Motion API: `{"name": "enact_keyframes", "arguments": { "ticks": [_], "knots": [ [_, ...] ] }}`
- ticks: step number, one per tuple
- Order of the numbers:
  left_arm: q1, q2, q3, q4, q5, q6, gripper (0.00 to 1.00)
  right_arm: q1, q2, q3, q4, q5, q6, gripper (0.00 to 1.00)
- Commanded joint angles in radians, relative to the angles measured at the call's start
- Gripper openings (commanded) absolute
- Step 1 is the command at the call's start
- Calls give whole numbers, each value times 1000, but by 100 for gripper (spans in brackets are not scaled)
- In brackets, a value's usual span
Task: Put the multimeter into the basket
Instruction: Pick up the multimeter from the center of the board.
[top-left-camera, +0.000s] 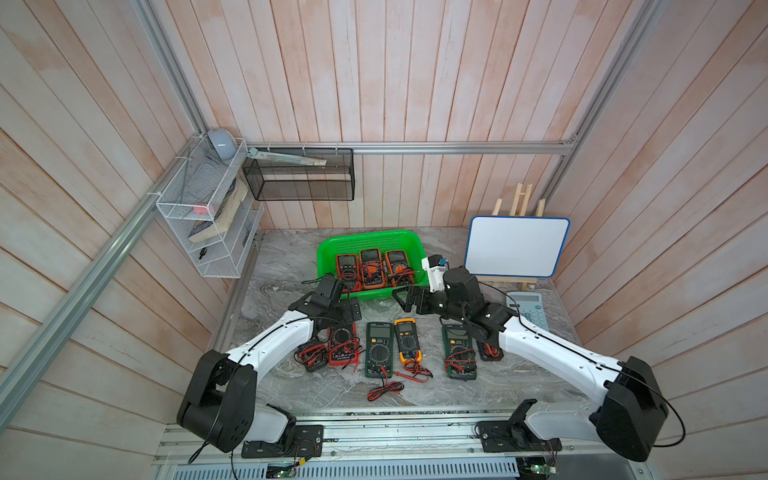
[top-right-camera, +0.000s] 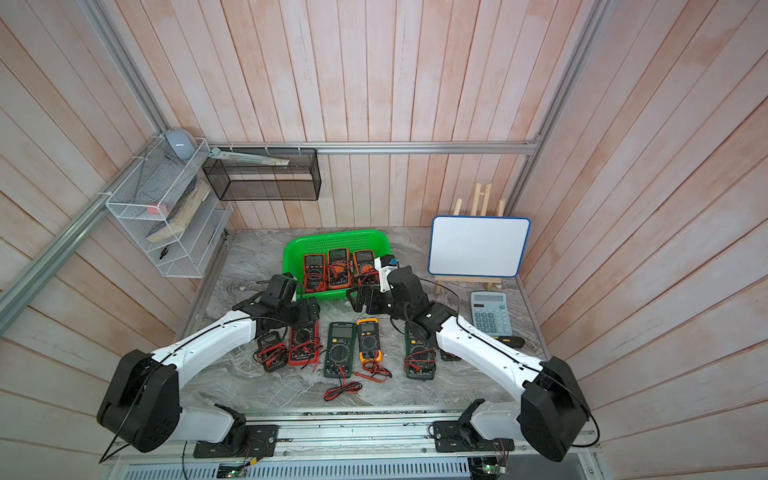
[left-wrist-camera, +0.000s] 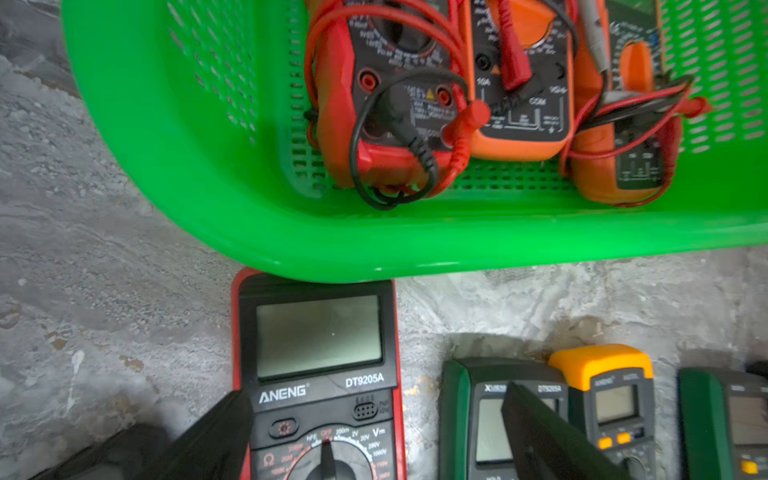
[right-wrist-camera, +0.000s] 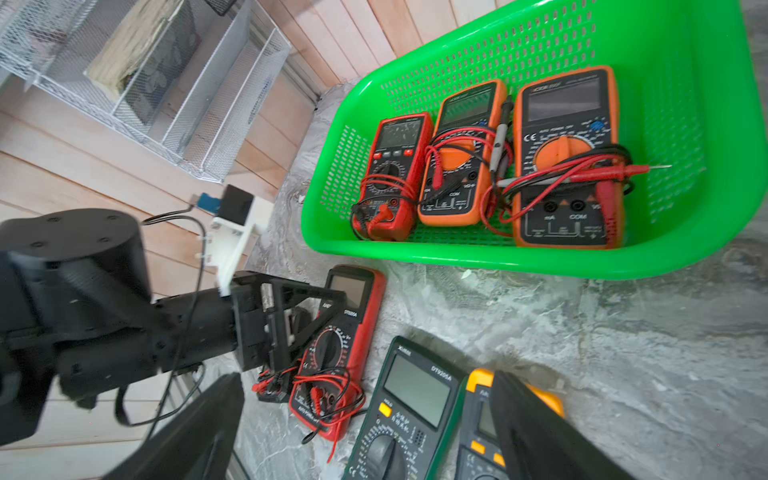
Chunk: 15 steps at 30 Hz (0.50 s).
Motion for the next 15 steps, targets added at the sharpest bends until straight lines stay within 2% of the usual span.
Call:
{"name": "enact_keyframes", "arguments": {
  "ticks": [1,7,15],
  "knots": [
    [-10,14,-27,22,-61,-25,100,21,-28,-16,52,1,45,98],
    [-27,30,-48,19,-118,-33,100,32,-11,2,61,-8,44,98],
    [-33,70,-63,56,-123,-24,100,40,32,16,76,-19,44,98]
  ]
}}
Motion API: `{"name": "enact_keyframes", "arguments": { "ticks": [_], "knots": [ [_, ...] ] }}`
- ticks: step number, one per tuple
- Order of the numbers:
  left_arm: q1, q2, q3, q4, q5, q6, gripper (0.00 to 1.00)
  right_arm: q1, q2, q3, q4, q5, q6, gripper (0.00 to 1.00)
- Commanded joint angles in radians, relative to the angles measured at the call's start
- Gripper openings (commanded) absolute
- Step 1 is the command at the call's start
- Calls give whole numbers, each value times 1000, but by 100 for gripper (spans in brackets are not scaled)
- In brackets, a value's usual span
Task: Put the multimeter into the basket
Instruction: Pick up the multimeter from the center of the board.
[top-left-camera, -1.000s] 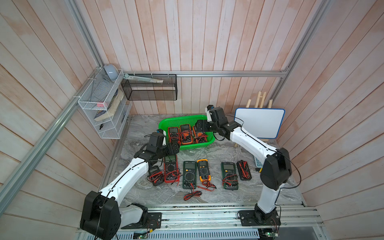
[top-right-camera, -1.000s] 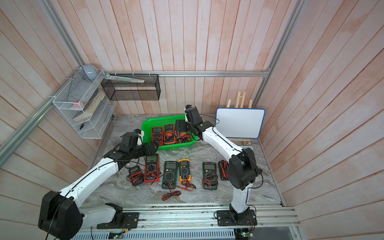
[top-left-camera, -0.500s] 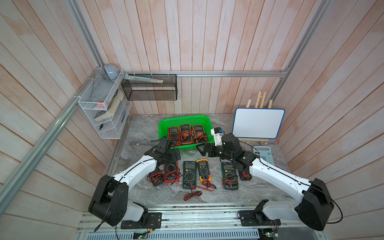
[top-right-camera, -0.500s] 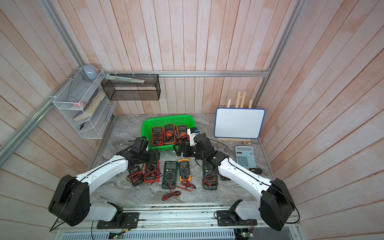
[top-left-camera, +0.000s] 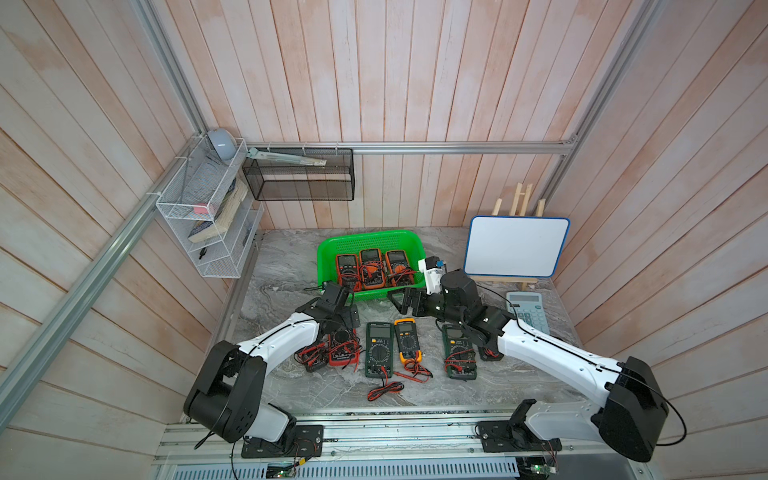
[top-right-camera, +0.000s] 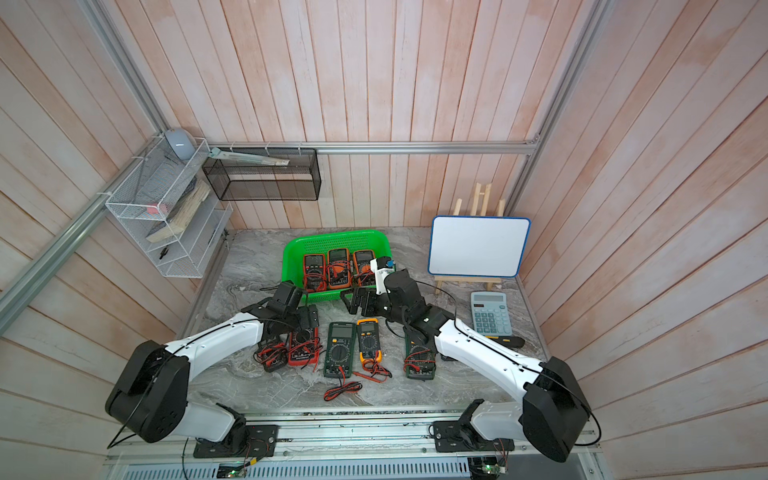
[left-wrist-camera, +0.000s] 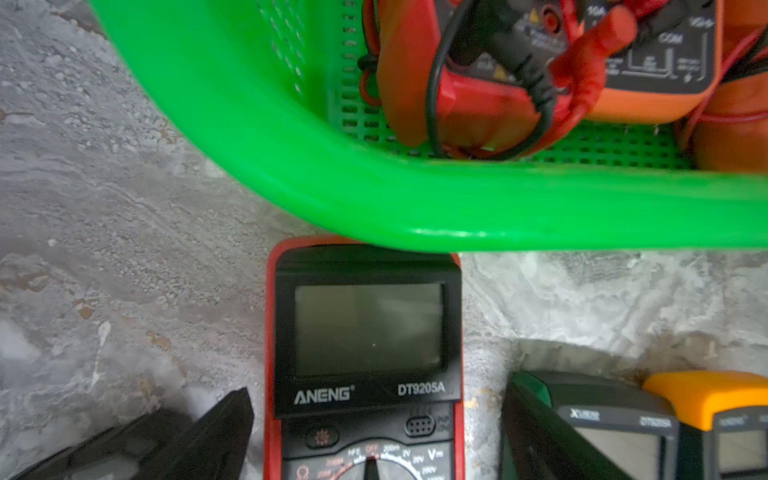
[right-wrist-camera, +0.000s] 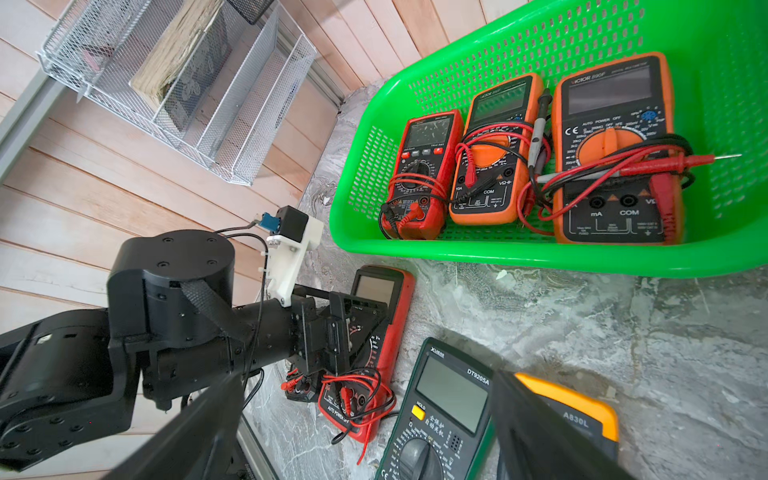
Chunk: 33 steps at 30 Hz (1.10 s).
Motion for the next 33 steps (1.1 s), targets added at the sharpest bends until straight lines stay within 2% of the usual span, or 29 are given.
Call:
{"name": "enact_keyframes", "arguments": {
  "ticks": [1,10,24,26,28,31,33],
  "knots": [
    [-6,32,-7,33,-26,0,100,7,14,18,26,-13,4,98],
    [-14,116,10,72,-29,5,100,7,18,1,27,0,2,98],
    [-47,219,42,50,-100,28,99,7,-14,-15,9,22,-3,98],
    [-50,215,39,41,-103,30,93,7,-20,-16,7,24,-2,98],
    [-55,203,35,36,-99,28,82,7,-22,-16,9,23,0,98],
    [-58,172,26,37,-85,24,59,7,-20,-14,13,21,2,98],
    [-62,152,24,35,-74,19,38,7,-17,-12,13,18,2,98]
  ]
}}
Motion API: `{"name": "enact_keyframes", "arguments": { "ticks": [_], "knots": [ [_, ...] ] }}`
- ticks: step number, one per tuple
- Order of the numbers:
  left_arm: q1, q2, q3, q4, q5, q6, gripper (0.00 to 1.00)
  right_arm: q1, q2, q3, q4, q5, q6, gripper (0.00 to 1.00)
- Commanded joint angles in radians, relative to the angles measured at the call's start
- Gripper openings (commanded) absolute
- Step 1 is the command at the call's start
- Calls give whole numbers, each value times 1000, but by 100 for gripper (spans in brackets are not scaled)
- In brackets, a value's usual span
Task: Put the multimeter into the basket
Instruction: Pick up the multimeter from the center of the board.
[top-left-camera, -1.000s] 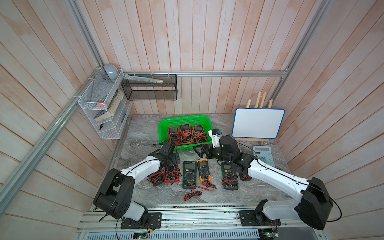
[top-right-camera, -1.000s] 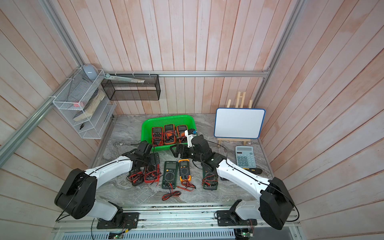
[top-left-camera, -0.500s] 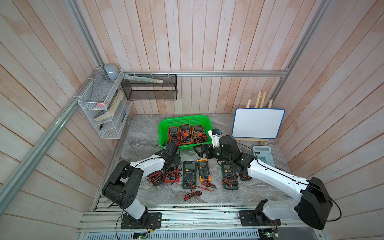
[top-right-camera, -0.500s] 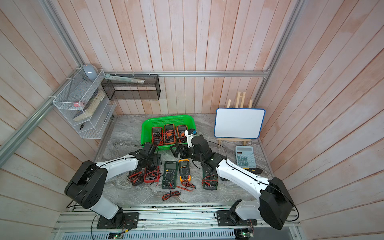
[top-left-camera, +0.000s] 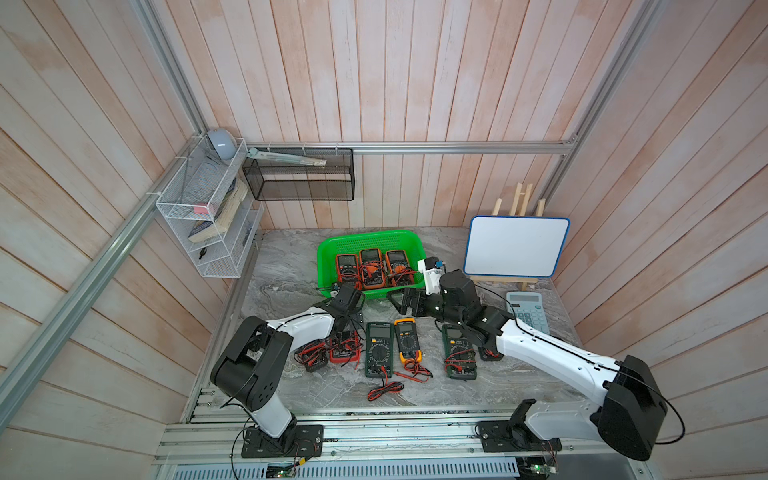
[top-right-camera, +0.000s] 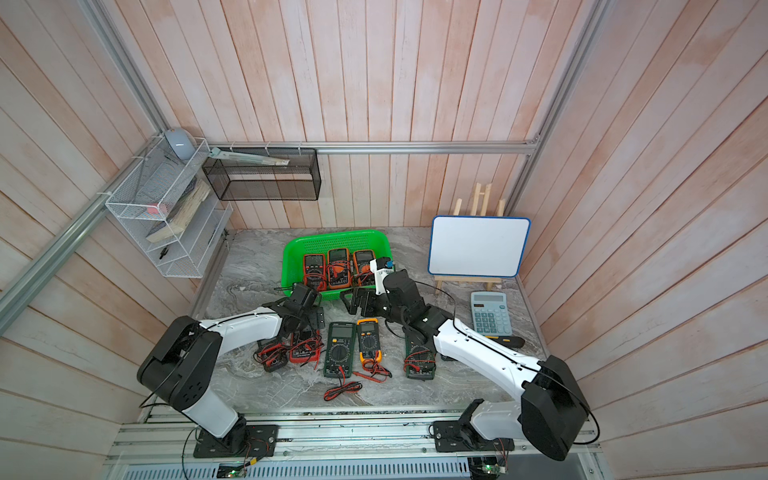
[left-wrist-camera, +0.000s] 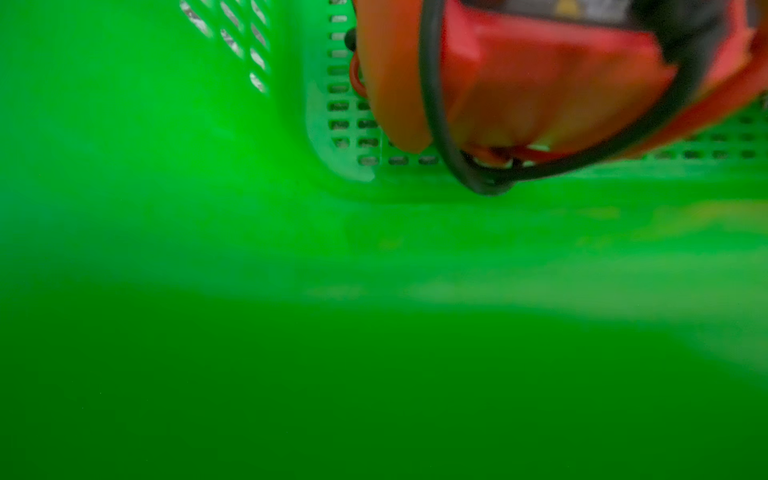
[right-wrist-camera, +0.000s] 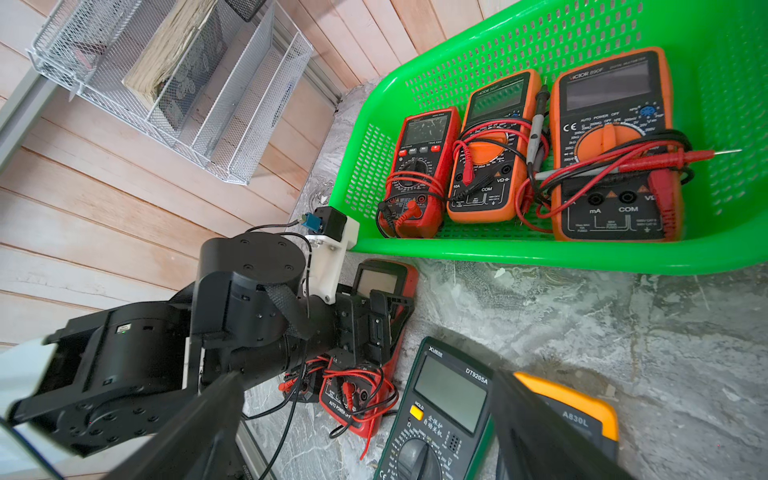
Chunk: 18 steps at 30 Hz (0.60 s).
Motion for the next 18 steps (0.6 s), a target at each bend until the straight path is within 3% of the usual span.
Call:
{"name": "enact_keyframes", "arguments": {
  "ticks": [1,4,18],
  "knots": [
    [-12,-39,-16,-47,34,-1,27,5,-12,-11,11,11,2,98],
    [-14,-77,-12,-68,45,-10,0,5,-3,-11,13,5,2,98],
    [-19,-328,40,-181,89,-37,0,5,41,-14,30,-7,3,98]
  ]
}}
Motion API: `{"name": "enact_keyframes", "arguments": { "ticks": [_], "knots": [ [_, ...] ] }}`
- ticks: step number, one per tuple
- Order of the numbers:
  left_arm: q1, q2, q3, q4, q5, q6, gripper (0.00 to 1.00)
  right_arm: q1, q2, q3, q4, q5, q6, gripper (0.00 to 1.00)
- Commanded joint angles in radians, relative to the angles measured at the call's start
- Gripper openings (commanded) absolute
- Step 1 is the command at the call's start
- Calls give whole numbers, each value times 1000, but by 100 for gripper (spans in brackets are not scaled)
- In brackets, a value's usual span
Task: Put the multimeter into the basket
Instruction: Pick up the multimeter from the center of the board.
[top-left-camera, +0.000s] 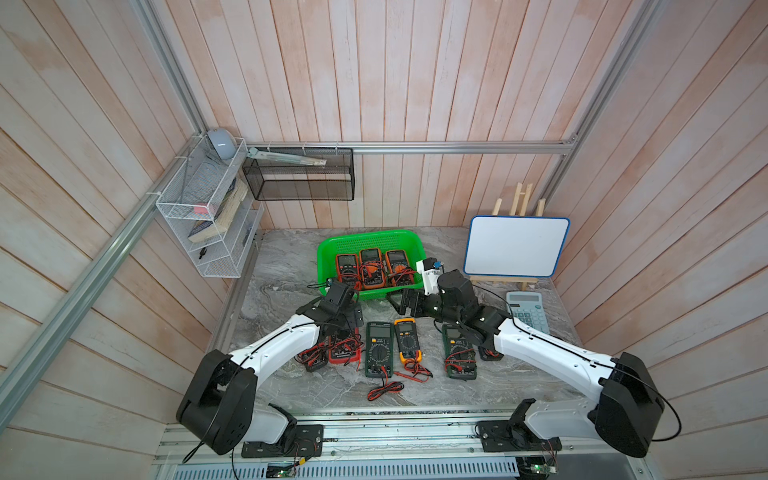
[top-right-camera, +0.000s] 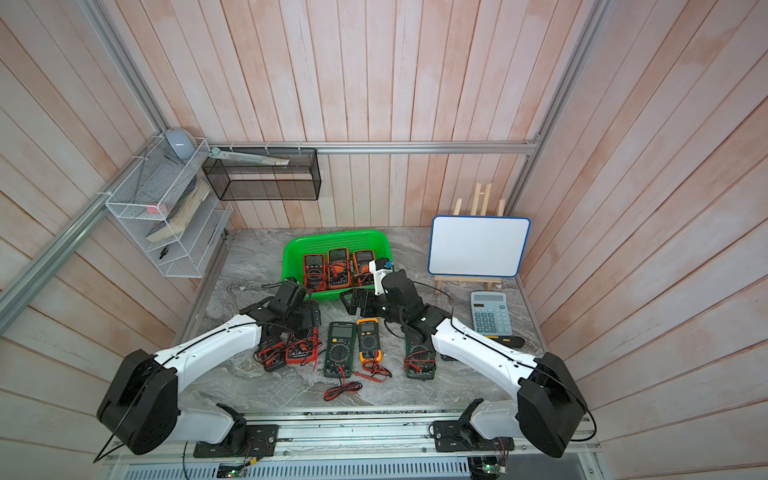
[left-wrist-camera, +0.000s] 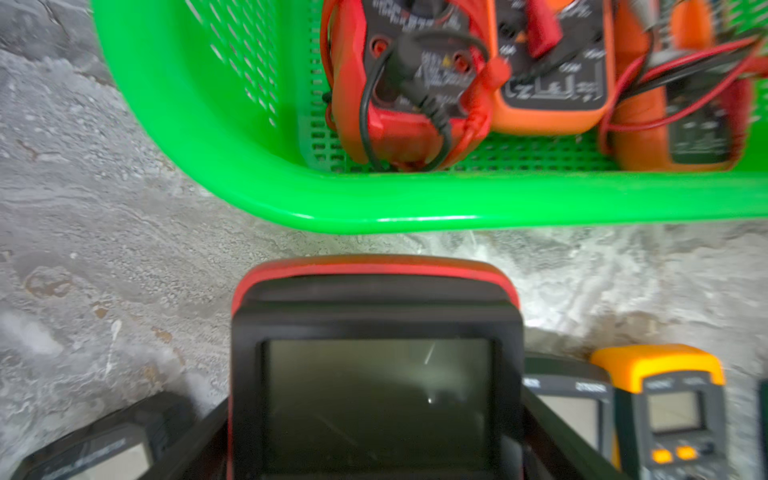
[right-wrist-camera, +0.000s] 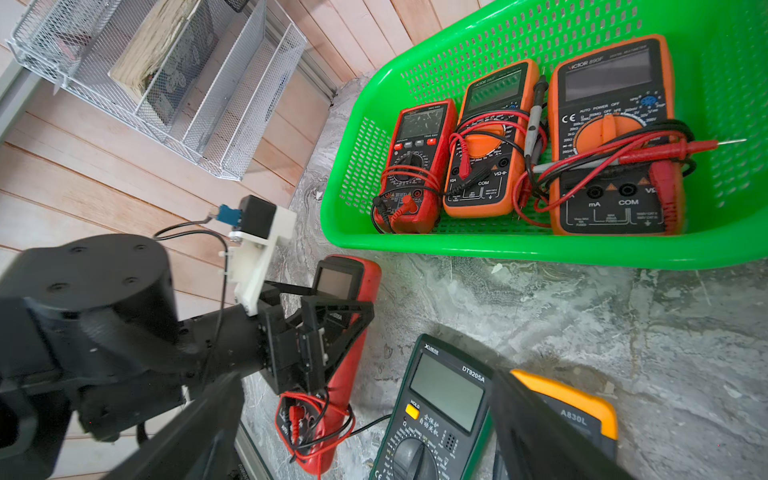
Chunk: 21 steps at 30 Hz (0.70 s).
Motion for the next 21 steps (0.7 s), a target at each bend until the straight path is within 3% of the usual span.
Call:
{"name": "enact_keyframes", "arguments": {
  "ticks": [1,8,21],
  "knots": [
    [-5,-68,55,-43,17,-14,0,5,18,-12,29,-4,2,98],
    [-3,-125,144,-62,-8,14,0,5,26,-10,32,1,3,98],
    [70,-24,369,-57,-43,120,0,5,34,-25,53,-9,20,98]
  ]
}}
